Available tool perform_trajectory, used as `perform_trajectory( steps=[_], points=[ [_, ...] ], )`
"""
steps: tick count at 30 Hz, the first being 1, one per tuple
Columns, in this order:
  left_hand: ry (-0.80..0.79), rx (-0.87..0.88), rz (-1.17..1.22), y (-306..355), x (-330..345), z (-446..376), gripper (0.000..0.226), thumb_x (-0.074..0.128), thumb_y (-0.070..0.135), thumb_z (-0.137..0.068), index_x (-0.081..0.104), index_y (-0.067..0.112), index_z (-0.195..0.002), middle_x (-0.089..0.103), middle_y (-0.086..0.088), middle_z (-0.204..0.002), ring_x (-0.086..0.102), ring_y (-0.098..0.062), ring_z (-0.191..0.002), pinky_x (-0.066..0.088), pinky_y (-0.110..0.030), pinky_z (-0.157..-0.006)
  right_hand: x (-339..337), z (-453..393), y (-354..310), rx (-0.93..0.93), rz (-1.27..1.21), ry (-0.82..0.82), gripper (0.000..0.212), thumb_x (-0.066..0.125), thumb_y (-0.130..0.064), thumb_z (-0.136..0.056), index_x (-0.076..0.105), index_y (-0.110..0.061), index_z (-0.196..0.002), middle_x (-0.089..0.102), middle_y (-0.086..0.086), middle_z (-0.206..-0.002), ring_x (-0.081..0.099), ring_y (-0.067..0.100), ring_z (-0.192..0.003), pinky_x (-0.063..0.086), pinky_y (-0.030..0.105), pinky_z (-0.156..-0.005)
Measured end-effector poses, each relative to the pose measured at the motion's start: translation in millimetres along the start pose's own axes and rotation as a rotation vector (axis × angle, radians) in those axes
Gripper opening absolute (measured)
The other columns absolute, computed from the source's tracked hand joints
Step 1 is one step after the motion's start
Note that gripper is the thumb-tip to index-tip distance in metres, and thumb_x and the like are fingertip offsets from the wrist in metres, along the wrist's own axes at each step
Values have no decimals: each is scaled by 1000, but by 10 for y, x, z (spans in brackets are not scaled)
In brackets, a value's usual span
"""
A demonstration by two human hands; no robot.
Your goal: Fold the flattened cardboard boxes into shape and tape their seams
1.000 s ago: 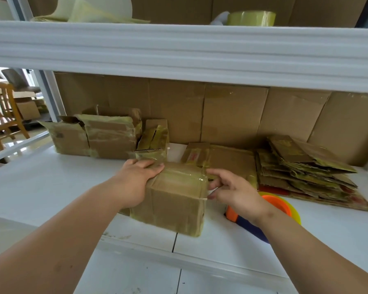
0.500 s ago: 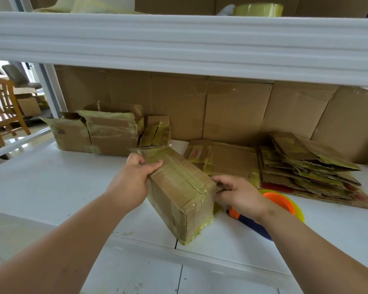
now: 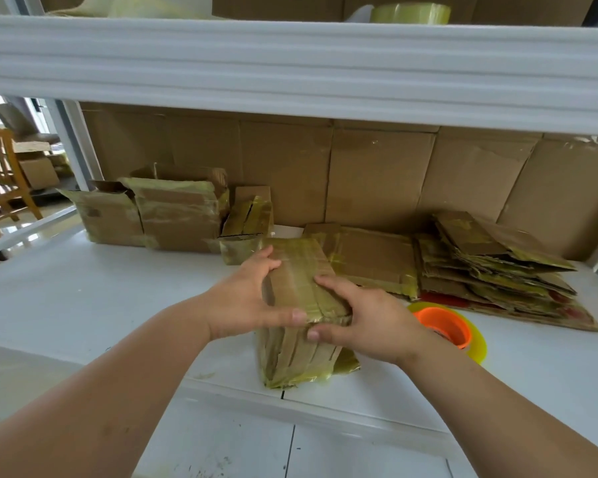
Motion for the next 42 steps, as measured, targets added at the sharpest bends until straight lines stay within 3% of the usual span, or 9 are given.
perform_trajectory(
  steps=[3, 9, 13, 16, 23, 29, 33, 37, 42],
  points=[
    [-123, -69, -174, -104, 51, 49, 149, 72, 85, -45, 1, 19, -159, -13, 19, -163, 5, -6, -150, 14, -25, -121, 52, -79, -145, -48, 152, 32, 88, 63, -74, -75, 28, -44, -150, 57, -12, -139, 56, 14, -121, 44, 28, -90],
    [-65, -62, -202, -289, 71, 115, 123, 77, 58, -75, -8, 24, -158, -20, 17, -162, -1, -4, -150, 12, -18, -116, 142, -189, -246, -79, 154, 55, 86, 65, -73, -74, 35, -40, -148, 56, -10, -139, 53, 13, -124, 41, 26, -95],
    [-78, -36, -225, -207, 139, 169, 115, 73, 58, -79, -8, 32, -157, -24, 20, -160, 2, -6, -151, 18, -24, -119, 181, -97, -87, -32, -104, -97, 87, 73, -57, -79, 24, -49, -151, 53, -10, -142, 55, 10, -121, 43, 23, -99],
    [-107, -79, -320, -132, 97, 204, 122, 76, 59, -74, -10, 32, -156, -23, 21, -160, -6, -8, -151, 16, -35, -123, 77, 58, 196, 114, -394, -74, 72, 66, -32, -89, 26, -48, -147, 63, -8, -113, 62, 11, -100, 51, 31, -91],
    [-222, -184, -440, -20, 83, 239, 137, 70, 80, -60, -16, 30, -155, -25, 21, -159, -21, -11, -149, -3, -52, -123, -89, 420, 1153, 583, 343, 4, 57, 53, -51, -86, 48, -20, -134, 54, 5, -132, 50, 27, -122, 42, 39, -104],
    [-14, -121, -508, 118, 89, 210, 101, 31, 85, -80, -1, 30, -158, -6, 14, -165, -5, -13, -152, 0, -48, -123, 101, 623, 1362, 566, 361, -147, 18, 53, -50, -89, 50, -34, -97, 60, -8, -96, 57, 18, -110, 25, 43, -114],
    [53, -86, -566, 153, 56, 223, 85, 38, 71, -91, 6, 31, -158, 9, 9, -166, 9, -16, -152, 9, -46, -123, 58, 619, 1396, 517, 310, -82, 18, 53, -49, -92, 46, -34, -100, 61, -8, -99, 57, 16, -105, 26, 42, -113],
    [144, -14, -445, 315, 12, 238, 63, 56, 53, -92, 41, 30, -149, 31, 10, -159, 28, -11, -145, 23, -38, -120, -46, 626, 1383, 462, 57, 52, 25, 61, -44, -93, 48, -29, -109, 63, -9, -101, 59, 14, -99, 36, 47, -111],
    [325, 56, -214, 601, -88, 268, 31, 57, 38, -96, 64, 33, -125, 57, 16, -129, 53, -7, -118, 44, -30, -101, -237, 682, 1042, 280, -369, 158, 27, 72, -33, -88, 56, -27, -109, 68, -4, -101, 65, 17, -95, 57, 41, -85]
  ],
)
Point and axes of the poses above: each hand's wrist, its own z-axis away from the middle knuckle, its own x-axis out of the palm, y = z × x, the point moved 8 cm from there along -z, towards the middle knuckle
